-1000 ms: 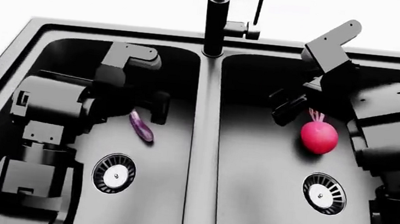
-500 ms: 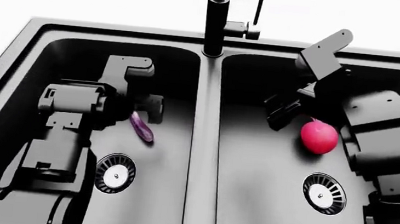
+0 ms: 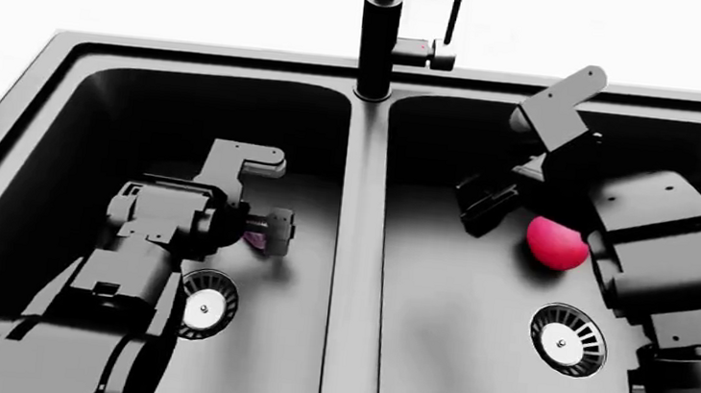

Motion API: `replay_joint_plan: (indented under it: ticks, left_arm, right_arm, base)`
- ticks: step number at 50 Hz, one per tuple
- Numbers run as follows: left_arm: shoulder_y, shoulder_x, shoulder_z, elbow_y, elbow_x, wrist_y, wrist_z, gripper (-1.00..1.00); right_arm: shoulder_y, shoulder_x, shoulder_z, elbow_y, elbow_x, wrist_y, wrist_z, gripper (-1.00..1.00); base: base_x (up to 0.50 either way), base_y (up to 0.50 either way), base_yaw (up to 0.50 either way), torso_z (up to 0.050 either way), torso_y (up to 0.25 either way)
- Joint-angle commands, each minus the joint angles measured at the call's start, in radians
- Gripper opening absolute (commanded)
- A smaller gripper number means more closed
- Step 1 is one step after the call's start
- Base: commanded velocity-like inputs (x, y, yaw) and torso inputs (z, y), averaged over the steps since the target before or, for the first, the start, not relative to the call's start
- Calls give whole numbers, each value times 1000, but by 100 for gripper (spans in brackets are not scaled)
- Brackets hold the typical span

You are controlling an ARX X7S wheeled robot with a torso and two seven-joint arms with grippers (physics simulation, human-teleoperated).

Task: Pick the vegetables from the sink and place them on the cutting board.

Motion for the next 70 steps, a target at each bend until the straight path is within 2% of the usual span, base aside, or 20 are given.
replay_joint_plan:
  ticks: [1, 2, 3, 9, 15, 23, 25, 30, 34, 42, 51, 60, 70]
  left_arm:
    - [84, 11, 11, -55, -18, 18, -20, 100]
    - [87, 11, 14, -55, -21, 18, -21, 100]
    - [90, 12, 17, -55, -26, 20, -21, -100]
    - [74, 13, 59, -55, -105, 52, 14, -100]
    - [42, 13, 93, -55, -122, 111, 33, -100]
    - [11, 10, 232, -43, -154, 226, 80, -100]
    - [21, -2, 242, 29, -158, 187, 92, -100]
    - [97, -62, 236, 390, -193, -40, 84, -100]
    - [129, -82, 224, 527, -216, -124, 74, -100]
    - [135, -89, 219, 562, -229, -142, 70, -100]
    - [119, -87, 219, 532, -233, -123, 68, -100]
    - [109, -82, 223, 491, -236, -96, 70, -100]
    - [110, -80, 229, 479, -242, -83, 71, -100]
  right_arm:
    - [-16, -2, 4, 16, 8, -20, 2, 100]
    - [-19, -1, 4, 14, 8, -19, 3, 100]
    - [-22, 0, 4, 11, 9, -17, 4, 100]
    - [-27, 3, 5, -9, 11, -6, 6, 100]
    - [-31, 14, 11, -53, 15, 20, 9, 100]
    - [-26, 16, 8, -80, 16, 40, 12, 100]
    - [-24, 16, 8, -84, 16, 44, 12, 100]
    - [-9, 14, 7, -74, 10, 43, 21, 100]
    - [-3, 14, 3, -67, 6, 40, 23, 100]
    - [23, 22, -19, -21, -20, 42, 38, 100]
    - [130, 10, -188, 176, -128, 94, 38, 100]
    - [165, -54, -50, 279, -121, 325, 151, 100]
    - [169, -81, 90, 315, -121, 362, 257, 100]
  base:
    - [0, 0, 0, 0, -13]
    - [16, 0, 0, 0, -10]
    - [0, 0, -3, -10, -10]
    - [0, 0, 0, -2, -4]
    - [0, 0, 0, -2, -3]
    - [1, 0, 0, 0, 0]
    - [0, 0, 0, 0, 0]
    - [0, 0, 0, 0, 0]
    - [0, 0, 0, 0, 0]
    - [0, 0, 0, 0, 0]
    - [0, 0, 0, 0, 0]
    - [0, 0, 0, 0, 0]
    - [0, 0, 0, 0, 0]
